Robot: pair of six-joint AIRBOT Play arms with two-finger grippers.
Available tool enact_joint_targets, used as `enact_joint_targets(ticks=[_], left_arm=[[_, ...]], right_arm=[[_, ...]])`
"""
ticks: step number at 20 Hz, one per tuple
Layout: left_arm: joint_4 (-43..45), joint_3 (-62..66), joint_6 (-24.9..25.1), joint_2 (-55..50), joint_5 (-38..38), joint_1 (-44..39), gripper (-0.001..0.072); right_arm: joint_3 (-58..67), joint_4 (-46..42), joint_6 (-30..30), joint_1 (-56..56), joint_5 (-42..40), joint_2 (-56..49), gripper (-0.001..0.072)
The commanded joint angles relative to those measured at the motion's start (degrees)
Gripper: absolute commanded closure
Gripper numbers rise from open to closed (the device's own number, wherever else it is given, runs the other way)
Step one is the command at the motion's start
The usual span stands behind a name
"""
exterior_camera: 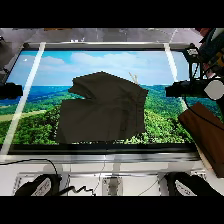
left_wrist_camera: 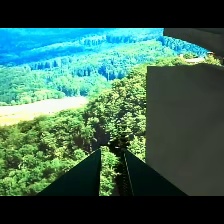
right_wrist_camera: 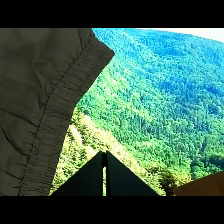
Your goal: Fold the clothes and pants, and hang the long-sleeved shirts on hangers.
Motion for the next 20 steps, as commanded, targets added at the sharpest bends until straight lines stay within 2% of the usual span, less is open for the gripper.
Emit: enact_joint_targets(ticks=[1, 11, 14, 17, 20], left_arm=[[0.0, 0.0, 0.0, 0.0, 0.0, 0.0, 0.0567], [0.0, 0.0, 0.0, 0.0, 0.0, 0.0, 0.0568], [0.0, 0.0, 0.0, 0.0, 0.0, 0.0, 0.0568], [-1.3, 0.0, 0.0, 0.0, 0.1, 0.0, 0.0567], [-10.1, 0.0, 0.0, 0.0, 0.0, 0.0, 0.0567]], right_arm=[[0.0, 0.0, 0.0, 0.0, 0.0, 0.0, 0.0690], [0.0, 0.2, 0.0, 0.0, -0.5, -0.1, 0.0690], [0.0, 0.2, 0.0, 0.0, -4.9, -0.2, 0.0690], [0.0, -0.1, 0.0, 0.0, -1.6, -0.1, 0.0690], [0.0, -0.7, -2.0, 0.0, 4.3, -0.3, 0.0691]])
